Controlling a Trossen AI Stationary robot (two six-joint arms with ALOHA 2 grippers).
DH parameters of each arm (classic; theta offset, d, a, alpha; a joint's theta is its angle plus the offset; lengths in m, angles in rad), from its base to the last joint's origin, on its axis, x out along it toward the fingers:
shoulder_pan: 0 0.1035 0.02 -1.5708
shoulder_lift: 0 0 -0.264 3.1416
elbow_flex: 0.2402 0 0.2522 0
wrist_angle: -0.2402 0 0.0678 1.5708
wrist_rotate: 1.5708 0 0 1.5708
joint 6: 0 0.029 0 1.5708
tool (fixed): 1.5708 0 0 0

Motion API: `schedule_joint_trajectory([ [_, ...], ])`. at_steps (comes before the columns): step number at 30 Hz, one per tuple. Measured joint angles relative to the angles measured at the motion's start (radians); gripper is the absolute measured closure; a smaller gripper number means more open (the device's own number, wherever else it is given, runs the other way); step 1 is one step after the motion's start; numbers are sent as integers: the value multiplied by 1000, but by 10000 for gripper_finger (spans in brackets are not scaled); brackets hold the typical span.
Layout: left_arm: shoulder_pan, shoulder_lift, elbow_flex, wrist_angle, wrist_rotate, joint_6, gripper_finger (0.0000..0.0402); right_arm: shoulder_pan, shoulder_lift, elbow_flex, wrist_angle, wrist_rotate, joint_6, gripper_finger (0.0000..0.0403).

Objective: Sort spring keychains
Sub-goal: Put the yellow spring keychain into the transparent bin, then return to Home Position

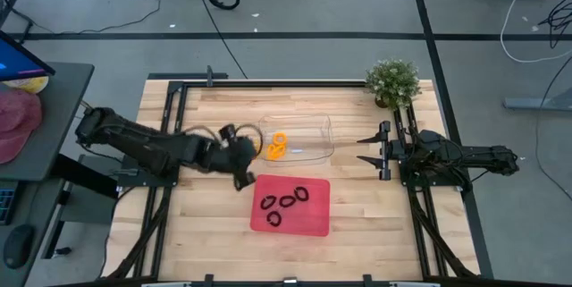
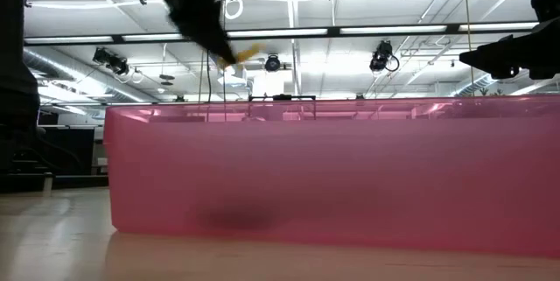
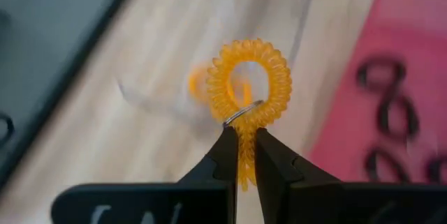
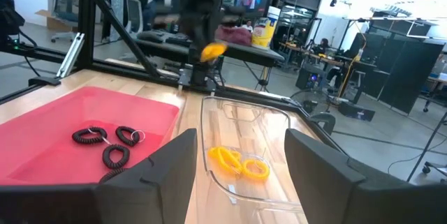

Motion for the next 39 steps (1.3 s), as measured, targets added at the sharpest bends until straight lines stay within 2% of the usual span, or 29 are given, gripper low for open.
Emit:
schedule_joint_trajectory([
  [3,62,5,73,77,16,131,376,0,0,0,0,0,0,181],
  [6,139,7,92,203,101,241,376,0,0,0,-1,0,0,181],
  [8,194,11,89,264,152,271,376,0,0,0,0,0,0,181],
  [10,243,24,87,310,171,286,359,0,0,0,-1,0,0,181],
  [15,315,42,84,297,241,301,239,0,0,0,-1,0,0,181],
  [19,319,42,85,307,322,299,143,0,0,0,0,0,0,181],
  [23,305,42,85,304,326,283,90,0,0,0,0,0,0,181],
  [27,285,42,85,271,355,274,69,0,0,0,0,0,0,181],
  [32,241,42,84,207,347,286,66,0,0,0,0,0,0,181],
  [35,216,33,18,324,343,277,65,0,0,0,0,0,0,181],
  [39,206,-27,-161,575,374,281,65,0,0,0,0,0,0,181],
])
